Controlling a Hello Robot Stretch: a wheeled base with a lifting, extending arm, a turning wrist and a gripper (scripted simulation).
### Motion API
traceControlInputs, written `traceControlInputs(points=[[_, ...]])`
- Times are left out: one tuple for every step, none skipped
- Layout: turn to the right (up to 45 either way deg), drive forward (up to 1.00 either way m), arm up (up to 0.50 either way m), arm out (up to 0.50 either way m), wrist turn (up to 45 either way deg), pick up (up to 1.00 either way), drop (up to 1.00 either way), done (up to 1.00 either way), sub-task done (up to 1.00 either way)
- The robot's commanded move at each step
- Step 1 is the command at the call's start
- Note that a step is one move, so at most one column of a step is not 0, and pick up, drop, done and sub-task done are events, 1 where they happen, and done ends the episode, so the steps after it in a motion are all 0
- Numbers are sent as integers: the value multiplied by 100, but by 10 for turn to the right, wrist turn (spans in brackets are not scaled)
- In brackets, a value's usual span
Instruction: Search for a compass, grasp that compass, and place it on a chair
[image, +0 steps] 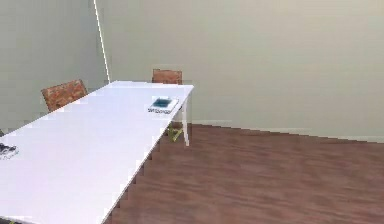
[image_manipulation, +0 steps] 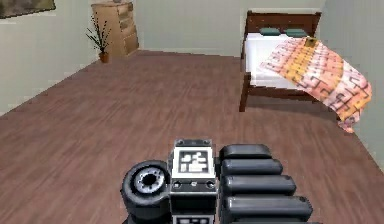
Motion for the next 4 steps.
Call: traceControlInputs(points=[[-30, 0, 0, 0, 0, 0, 0, 0, 0], [-450, 0, 0, 0, 0, 0, 0, 0, 0], [-60, 0, 0, 0, 0, 0, 0, 0, 0], [0, 45, 0, 0, 0, 0, 0, 0, 0]])
